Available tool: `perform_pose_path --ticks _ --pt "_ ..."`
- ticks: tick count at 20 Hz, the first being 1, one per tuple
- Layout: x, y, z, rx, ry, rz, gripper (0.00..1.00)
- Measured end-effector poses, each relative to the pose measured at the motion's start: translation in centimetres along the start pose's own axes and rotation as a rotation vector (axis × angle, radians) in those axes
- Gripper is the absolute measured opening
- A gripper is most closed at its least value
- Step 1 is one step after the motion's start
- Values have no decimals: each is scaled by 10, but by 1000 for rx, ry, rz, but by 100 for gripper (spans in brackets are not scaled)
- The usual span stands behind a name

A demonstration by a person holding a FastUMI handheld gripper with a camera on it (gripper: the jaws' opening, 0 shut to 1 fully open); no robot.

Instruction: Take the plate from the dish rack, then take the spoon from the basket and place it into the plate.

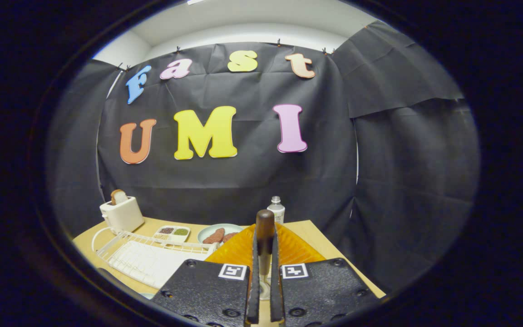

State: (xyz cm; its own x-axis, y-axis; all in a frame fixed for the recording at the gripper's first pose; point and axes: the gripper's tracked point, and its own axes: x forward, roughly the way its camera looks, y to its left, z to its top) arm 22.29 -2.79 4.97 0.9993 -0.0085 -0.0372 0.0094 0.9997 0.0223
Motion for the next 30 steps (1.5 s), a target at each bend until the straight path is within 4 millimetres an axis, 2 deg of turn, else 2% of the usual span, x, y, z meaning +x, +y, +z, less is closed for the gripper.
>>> perform_pose_path --ticks 3,7,10,12,15,20,22,26,30 --pt "-38 18 -3 -26 3 18 15" --pt "-73 44 -16 -37 9 41 15" --pt "-91 66 -36 -17 23 55 15" --pt "-103 79 -58 -14 51 49 15" --pt "-111 106 -89 13 87 40 16" --pt "-116 143 -138 -46 85 -6 16" --pt "-117 159 -150 -69 83 -6 16" --pt "-123 192 -159 -46 93 42 17" --pt "-121 202 -171 -73 116 41 17"
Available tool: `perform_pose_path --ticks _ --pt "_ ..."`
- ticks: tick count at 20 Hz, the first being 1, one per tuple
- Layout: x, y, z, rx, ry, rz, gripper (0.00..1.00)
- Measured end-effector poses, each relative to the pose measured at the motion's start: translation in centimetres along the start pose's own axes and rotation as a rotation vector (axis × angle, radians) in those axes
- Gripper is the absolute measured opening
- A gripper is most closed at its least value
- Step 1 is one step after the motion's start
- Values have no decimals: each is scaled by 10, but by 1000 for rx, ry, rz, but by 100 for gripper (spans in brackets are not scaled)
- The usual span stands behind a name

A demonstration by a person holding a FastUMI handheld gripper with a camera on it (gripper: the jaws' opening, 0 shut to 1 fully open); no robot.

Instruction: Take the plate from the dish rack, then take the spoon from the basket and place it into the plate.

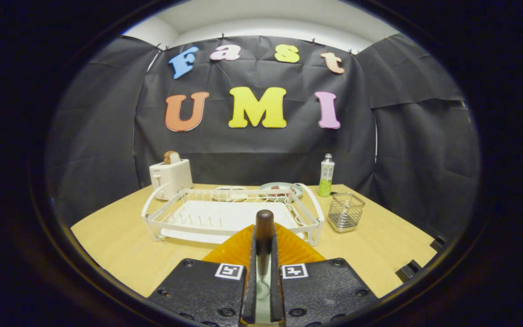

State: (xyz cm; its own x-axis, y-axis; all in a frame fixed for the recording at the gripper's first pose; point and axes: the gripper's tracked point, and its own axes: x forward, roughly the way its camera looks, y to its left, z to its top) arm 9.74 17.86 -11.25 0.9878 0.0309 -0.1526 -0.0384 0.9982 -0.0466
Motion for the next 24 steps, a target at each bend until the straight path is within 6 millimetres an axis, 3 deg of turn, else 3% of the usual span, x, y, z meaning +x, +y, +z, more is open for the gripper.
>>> perform_pose_path --ticks 4,5,7,15,24 --pt "1 -6 4 6 -9 -12 21" --pt "0 -14 8 9 -19 -30 27" --pt "-5 -22 16 30 -43 -47 53" --pt "-35 -40 25 6 -73 -67 99" --pt "-81 -58 44 30 -83 -64 100"
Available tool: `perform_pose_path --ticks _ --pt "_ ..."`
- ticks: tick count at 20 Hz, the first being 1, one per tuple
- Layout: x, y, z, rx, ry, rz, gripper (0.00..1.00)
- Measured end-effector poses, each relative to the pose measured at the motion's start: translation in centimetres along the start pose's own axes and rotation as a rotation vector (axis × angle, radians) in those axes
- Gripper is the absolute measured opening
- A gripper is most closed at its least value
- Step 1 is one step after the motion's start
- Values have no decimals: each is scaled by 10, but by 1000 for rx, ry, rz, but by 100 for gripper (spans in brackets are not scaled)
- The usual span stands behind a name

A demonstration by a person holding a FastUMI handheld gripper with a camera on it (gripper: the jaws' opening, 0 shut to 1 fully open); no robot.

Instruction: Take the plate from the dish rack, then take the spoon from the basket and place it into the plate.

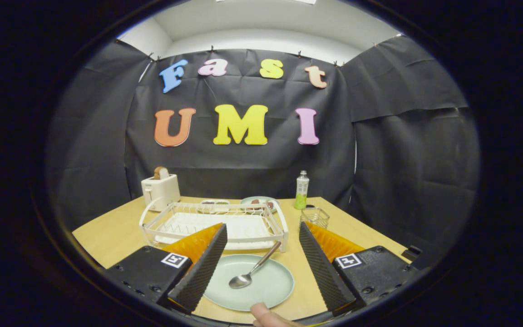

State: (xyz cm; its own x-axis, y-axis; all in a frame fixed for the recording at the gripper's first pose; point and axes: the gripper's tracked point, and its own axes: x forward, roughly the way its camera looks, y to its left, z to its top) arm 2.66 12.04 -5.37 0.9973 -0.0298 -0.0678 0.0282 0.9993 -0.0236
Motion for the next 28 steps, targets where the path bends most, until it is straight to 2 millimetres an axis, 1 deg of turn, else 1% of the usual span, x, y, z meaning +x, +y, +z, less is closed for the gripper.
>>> perform_pose_path --ticks 3,5,7,8,12,13,15,18,23,28 --pt "-16 -13 12 -4 -4 -17 100" --pt "-27 -16 23 1 -24 -17 100" --pt "-34 -24 31 11 -41 -33 100" --pt "-39 -20 32 13 -43 -24 100" --pt "-54 -15 30 -10 -35 8 100" --pt "-55 -13 32 -19 -39 13 100" --pt "-59 -11 28 -29 -33 19 100" --pt "-62 -1 27 -32 -25 57 100" --pt "-65 -5 23 -20 -16 59 100" --pt "-63 -7 16 -2 8 65 100"
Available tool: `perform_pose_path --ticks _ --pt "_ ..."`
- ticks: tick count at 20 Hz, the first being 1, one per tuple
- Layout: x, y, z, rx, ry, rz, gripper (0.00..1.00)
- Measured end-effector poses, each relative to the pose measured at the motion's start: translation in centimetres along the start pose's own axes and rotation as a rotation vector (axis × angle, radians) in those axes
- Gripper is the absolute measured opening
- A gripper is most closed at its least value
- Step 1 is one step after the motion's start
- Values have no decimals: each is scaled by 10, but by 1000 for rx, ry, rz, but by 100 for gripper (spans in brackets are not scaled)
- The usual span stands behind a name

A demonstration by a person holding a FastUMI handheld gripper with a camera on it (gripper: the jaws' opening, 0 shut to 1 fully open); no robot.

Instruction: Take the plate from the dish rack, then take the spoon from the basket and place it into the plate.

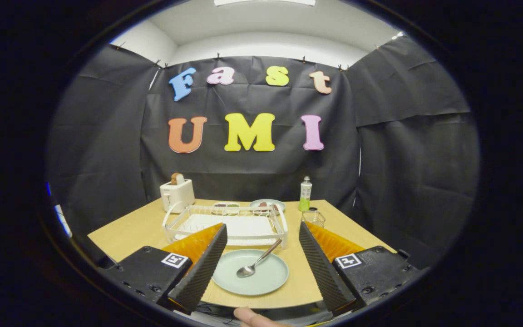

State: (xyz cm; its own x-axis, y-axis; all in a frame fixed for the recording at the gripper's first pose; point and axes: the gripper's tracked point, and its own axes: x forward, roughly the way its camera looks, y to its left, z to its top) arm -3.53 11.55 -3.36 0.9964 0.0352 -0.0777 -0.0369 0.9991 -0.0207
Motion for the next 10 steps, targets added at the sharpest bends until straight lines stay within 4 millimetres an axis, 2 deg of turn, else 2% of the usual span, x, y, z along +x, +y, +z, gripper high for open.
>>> perform_pose_path --ticks 10 --pt "4 -1 -7 6 18 -4 100"
